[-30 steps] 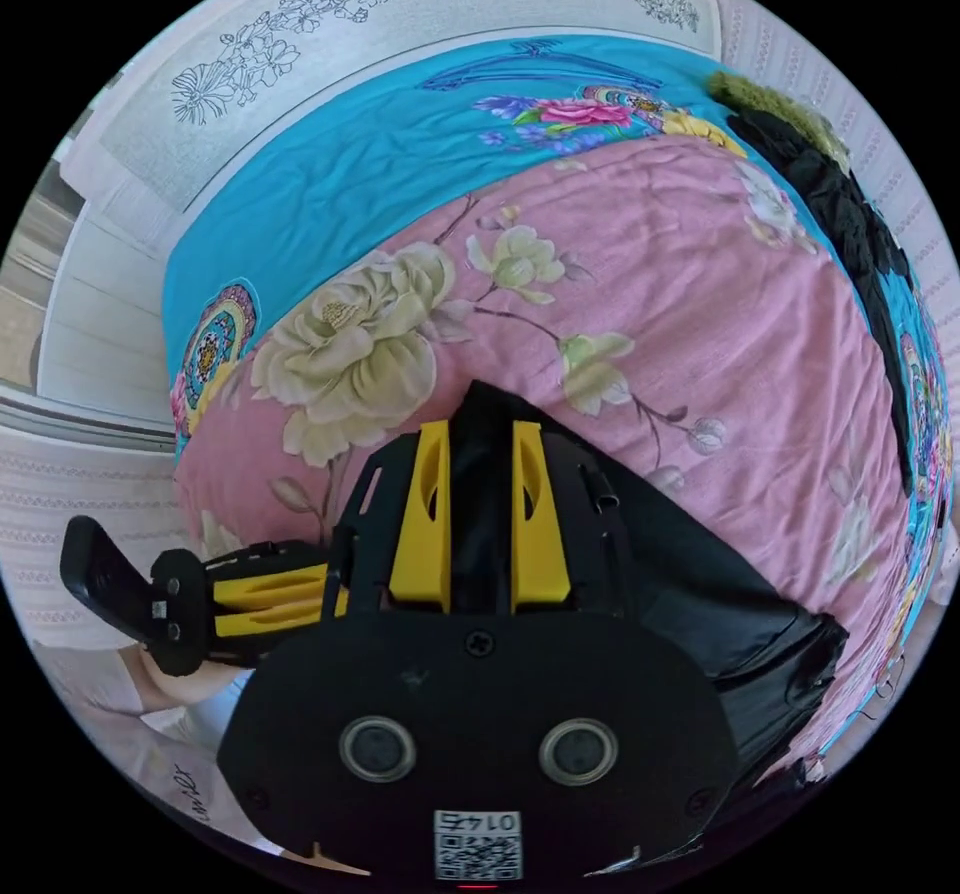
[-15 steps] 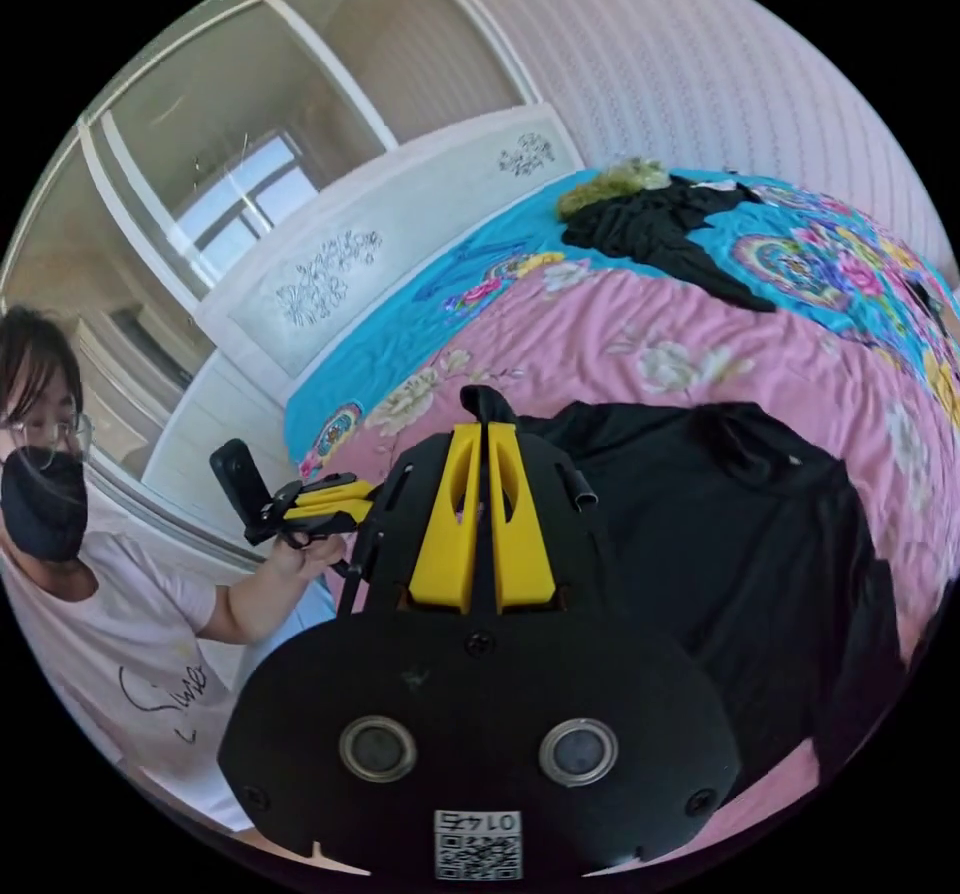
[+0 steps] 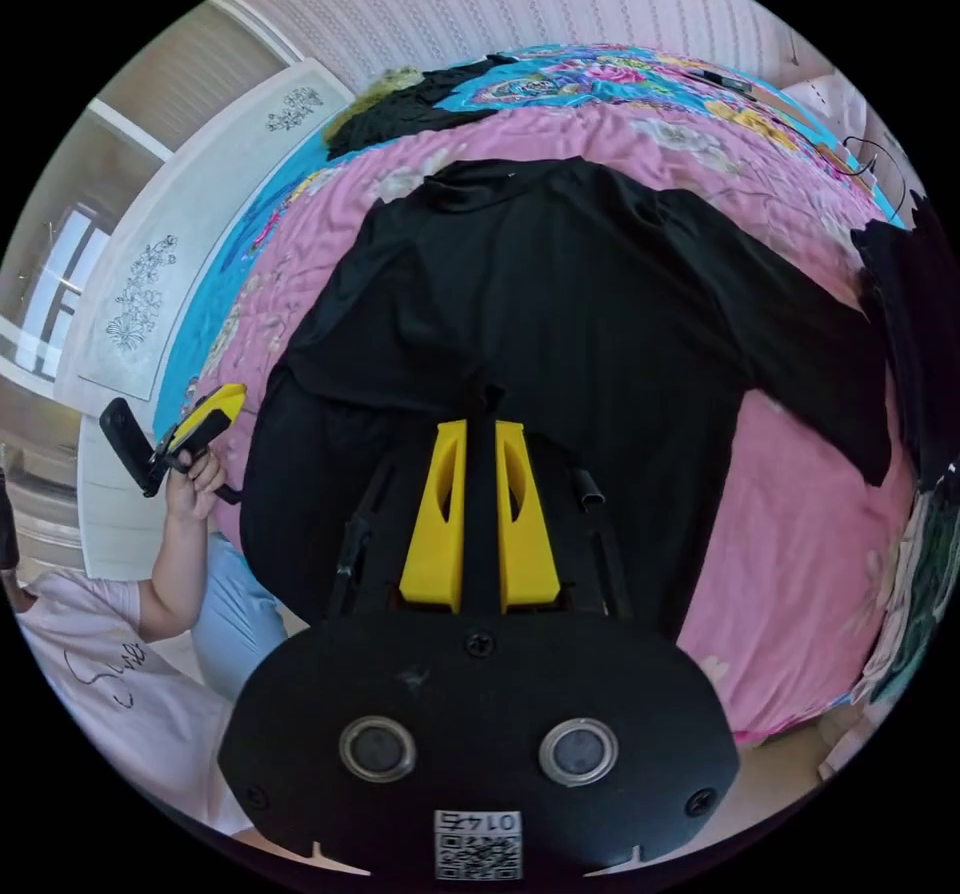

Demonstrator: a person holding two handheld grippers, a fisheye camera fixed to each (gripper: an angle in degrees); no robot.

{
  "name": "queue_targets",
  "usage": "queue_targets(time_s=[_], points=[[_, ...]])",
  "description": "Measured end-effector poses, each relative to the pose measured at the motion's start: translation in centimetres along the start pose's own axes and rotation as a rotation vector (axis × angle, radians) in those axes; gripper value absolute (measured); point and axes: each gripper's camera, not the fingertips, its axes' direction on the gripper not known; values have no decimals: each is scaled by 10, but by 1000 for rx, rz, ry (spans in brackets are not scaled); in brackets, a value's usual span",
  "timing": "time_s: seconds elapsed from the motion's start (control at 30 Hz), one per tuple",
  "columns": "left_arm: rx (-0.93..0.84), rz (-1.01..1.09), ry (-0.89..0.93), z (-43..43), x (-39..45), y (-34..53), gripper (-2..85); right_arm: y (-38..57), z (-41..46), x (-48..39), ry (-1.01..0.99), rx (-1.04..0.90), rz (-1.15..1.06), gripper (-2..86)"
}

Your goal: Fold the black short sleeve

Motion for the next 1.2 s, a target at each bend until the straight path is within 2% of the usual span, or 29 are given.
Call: queue_targets(time_s=[0.17,0.33,0.43,0.53,0.6,0.77,0.9,1.03,1.13,1.2], points=[[-41,-20,-8,31,0,4,63,-5,-38,15,105,64,17,38],[-61,8,-141,61,14,-5,73,-67,-44,-19,-49,131,-216,58],[-105,38,-164,102,18,-17,68,-121,-26,-48,-132,103,-319,82],[-236,46,-251,152,15,-31,47,-165,-1,-62,-59,39,-326,81],[-281,72,-268,177,16,-34,9,-187,12,-59,-99,-47,-317,17],[-256,82,-310,204,23,-28,-7,-203,-9,-61,-95,28,-398,2],[-334,77,-349,251,20,-16,3,-206,0,-52,-14,-105,-481,24],[-282,39,-392,252,29,-9,56,-193,-61,-16,-41,53,-465,95],[-243,32,-392,245,48,2,64,-156,-130,38,-111,207,-410,93],[-240,59,-373,245,71,17,65,-96,-178,91,-154,310,-337,82]])
